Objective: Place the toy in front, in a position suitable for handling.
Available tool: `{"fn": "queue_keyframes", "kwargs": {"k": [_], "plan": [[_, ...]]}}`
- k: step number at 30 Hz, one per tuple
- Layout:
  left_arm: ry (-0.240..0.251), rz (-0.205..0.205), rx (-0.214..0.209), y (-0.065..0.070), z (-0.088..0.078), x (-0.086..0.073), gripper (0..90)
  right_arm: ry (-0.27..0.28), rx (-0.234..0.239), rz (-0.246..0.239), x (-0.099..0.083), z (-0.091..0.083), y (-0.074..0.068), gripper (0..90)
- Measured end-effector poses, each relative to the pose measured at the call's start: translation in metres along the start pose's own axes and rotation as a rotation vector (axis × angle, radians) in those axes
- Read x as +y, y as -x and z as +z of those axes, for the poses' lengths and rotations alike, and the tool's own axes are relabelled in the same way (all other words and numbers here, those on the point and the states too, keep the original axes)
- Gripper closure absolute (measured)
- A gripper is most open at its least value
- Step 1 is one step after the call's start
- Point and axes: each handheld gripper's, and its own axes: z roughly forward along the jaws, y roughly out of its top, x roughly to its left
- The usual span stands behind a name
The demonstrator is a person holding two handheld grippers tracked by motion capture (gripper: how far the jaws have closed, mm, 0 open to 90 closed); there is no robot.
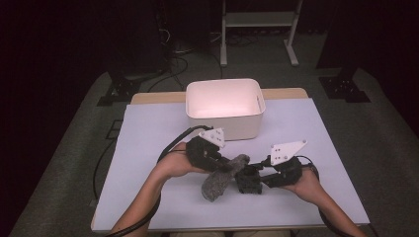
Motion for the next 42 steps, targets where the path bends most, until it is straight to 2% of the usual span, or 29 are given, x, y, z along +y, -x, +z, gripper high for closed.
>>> {"fn": "queue_keyframes", "kwargs": {"k": [5,11,14,18,20,24,28,31,35,39,42], "plan": [[-0.042,0.066,0.005,0.009,0.006,0.029,80.5,-0.013,-0.008,-0.036,0.005,0.008,-0.004,61.7],[-0.056,0.102,-0.019,0.013,0.018,0.05,80.5,0.003,-0.007,-0.026,0.001,0.006,-0.003,61.7],[-0.061,0.111,-0.018,0.014,0.022,0.054,80.5,0.003,-0.009,-0.026,0.0,0.004,-0.004,61.7],[-0.036,0.093,-0.013,0.009,0.018,0.048,80.3,0.008,-0.013,-0.011,-0.003,-0.001,-0.002,61.8],[-0.012,0.068,-0.005,0.007,0.013,0.04,79.9,0.004,-0.014,-0.007,-0.003,-0.002,-0.002,61.8],[0.003,0.015,0.005,0.003,0.006,0.018,79.7,-0.009,-0.01,0.003,-0.001,-0.001,0.0,61.7],[0.006,0.014,0.006,0.004,0.007,0.015,79.8,-0.034,0.004,0.008,0.003,0.001,0.002,60.7],[0.009,0.025,-0.002,0.004,0.008,0.017,79.8,-0.052,0.001,0.024,0.003,0.003,0.004,53.8],[0.021,0.018,-0.004,0.003,0.008,0.016,79.7,-0.072,0.009,0.033,0.003,0.007,0.006,54.0],[0.028,0.009,-0.012,0.003,0.008,0.013,79.7,-0.136,0.025,0.042,0.005,0.016,0.007,53.8],[0.028,0.01,-0.006,0.002,0.006,0.011,79.7,-0.138,0.024,0.034,0.006,0.019,0.006,55.2]]}}
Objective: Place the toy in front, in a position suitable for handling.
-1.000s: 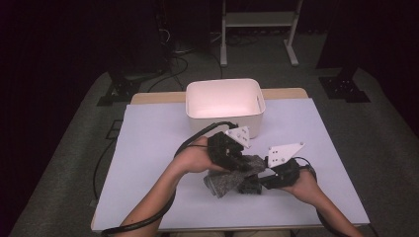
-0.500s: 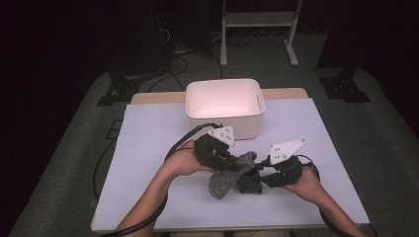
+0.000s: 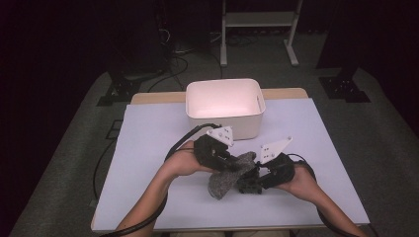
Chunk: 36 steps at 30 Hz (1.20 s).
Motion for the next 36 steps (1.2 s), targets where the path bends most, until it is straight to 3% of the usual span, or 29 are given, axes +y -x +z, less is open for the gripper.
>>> {"fn": "queue_keyframes", "kwargs": {"k": [6,17,20,26,36], "plan": [[0.008,-0.014,0.014,-0.002,-0.006,-0.005,79.7,-0.002,-0.01,-0.022,0.005,0.003,-0.002,56.2],[0.013,-0.023,0.049,-0.002,-0.03,-0.014,80.0,0.054,0.029,-0.053,0.032,0.022,-0.002,57.9],[0.006,-0.035,0.07,-0.002,-0.038,-0.018,79.9,0.128,0.049,-0.045,0.04,0.023,-0.001,63.5],[0.019,-0.05,0.066,-0.003,-0.038,-0.024,80.0,0.094,0.056,-0.075,0.049,0.03,-0.003,63.5],[0.003,-0.048,0.044,-0.005,-0.02,-0.021,79.9,0.028,0.036,-0.056,0.033,0.006,-0.001,61.9]]}}
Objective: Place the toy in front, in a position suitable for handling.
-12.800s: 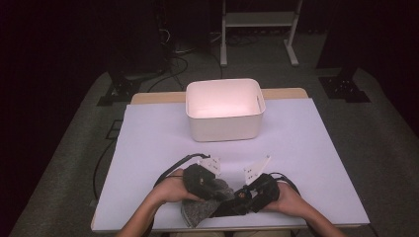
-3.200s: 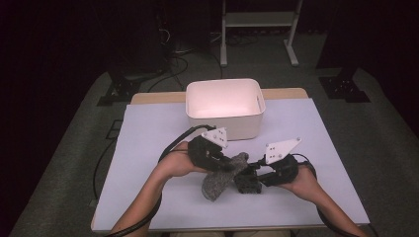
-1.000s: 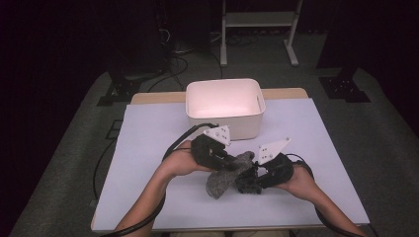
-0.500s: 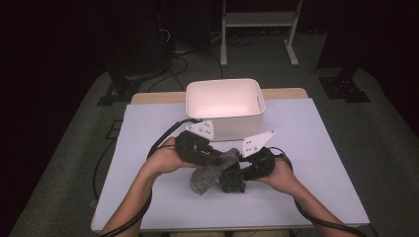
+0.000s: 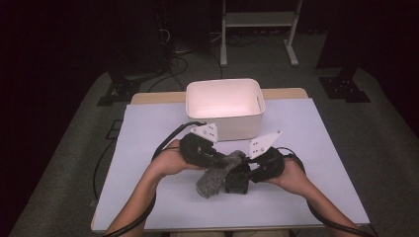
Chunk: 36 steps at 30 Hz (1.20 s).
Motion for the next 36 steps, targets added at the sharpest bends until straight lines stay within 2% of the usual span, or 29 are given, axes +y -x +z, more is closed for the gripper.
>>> {"fn": "queue_keyframes", "kwargs": {"k": [4,6,9,16,18,21,28,34,36], "plan": [[0.003,0.001,-0.022,-0.002,0.013,0.0,79.9,-0.002,-0.006,-0.001,-0.008,-0.009,-0.003,62.1],[0.026,-0.007,-0.047,-0.001,0.022,0.001,79.9,-0.008,-0.01,0.003,-0.012,-0.014,-0.005,62.1],[0.035,-0.006,-0.056,-0.001,0.028,0.002,79.9,-0.006,-0.021,-0.002,-0.016,-0.017,-0.007,62.1],[0.019,-0.02,-0.091,-0.003,0.052,-0.002,79.8,0.013,-0.042,0.009,-0.033,-0.028,-0.01,62.2],[-0.003,-0.018,-0.088,-0.003,0.058,-0.001,79.8,0.019,-0.047,0.012,-0.037,-0.031,-0.01,62.2],[-0.077,-0.009,-0.073,-0.005,0.075,-0.005,79.4,0.025,-0.064,0.027,-0.049,-0.038,-0.012,62.2],[-0.07,-0.029,-0.09,-0.008,0.087,-0.006,79.4,0.054,-0.071,0.062,-0.073,-0.048,-0.013,62.1],[-0.093,-0.004,-0.084,-0.004,0.092,0.001,79.1,0.067,-0.067,0.08,-0.091,-0.052,-0.016,62.0],[-0.097,0.007,-0.08,-0.003,0.095,0.003,79.4,0.081,-0.068,0.102,-0.103,-0.054,-0.016,61.8]]}}
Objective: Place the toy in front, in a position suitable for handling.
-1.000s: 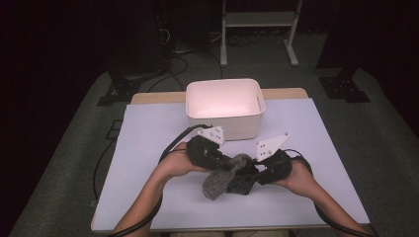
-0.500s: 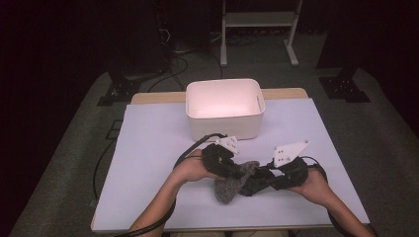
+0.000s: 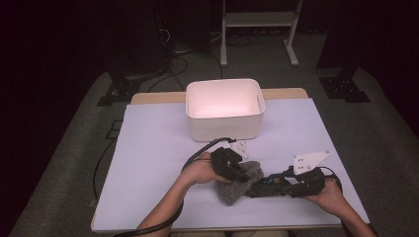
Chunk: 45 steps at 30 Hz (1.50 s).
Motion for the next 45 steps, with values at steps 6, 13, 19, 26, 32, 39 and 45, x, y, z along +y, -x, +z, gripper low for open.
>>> {"fn": "queue_keyframes", "kwargs": {"k": [6,13,19,26,32,39,45], "plan": [[-0.018,0.029,0.0,0.004,0.009,0.013,79.5,-0.017,-0.001,0.022,-0.015,-0.002,0.002,61.5],[-0.032,0.06,-0.017,0.007,0.019,0.024,79.4,-0.079,-0.002,0.052,-0.029,-0.002,0.002,60.2],[-0.033,0.059,-0.026,0.009,0.017,0.023,78.8,-0.182,-0.005,0.045,-0.019,0.016,0.003,48.2],[-0.011,0.049,-0.032,0.01,0.014,0.017,78.1,-0.235,0.027,0.002,-0.012,0.032,0.004,54.6],[-0.008,0.051,-0.008,0.011,-0.001,0.012,78.1,-0.209,0.053,0.006,-0.008,0.038,0.007,55.0],[-0.025,0.023,0.057,0.009,-0.035,-0.007,78.2,-0.171,0.083,-0.044,0.022,0.071,0.012,55.0],[-0.105,0.006,0.104,0.012,-0.048,-0.031,78.2,-0.18,0.127,-0.088,0.048,0.107,0.008,54.9]]}}
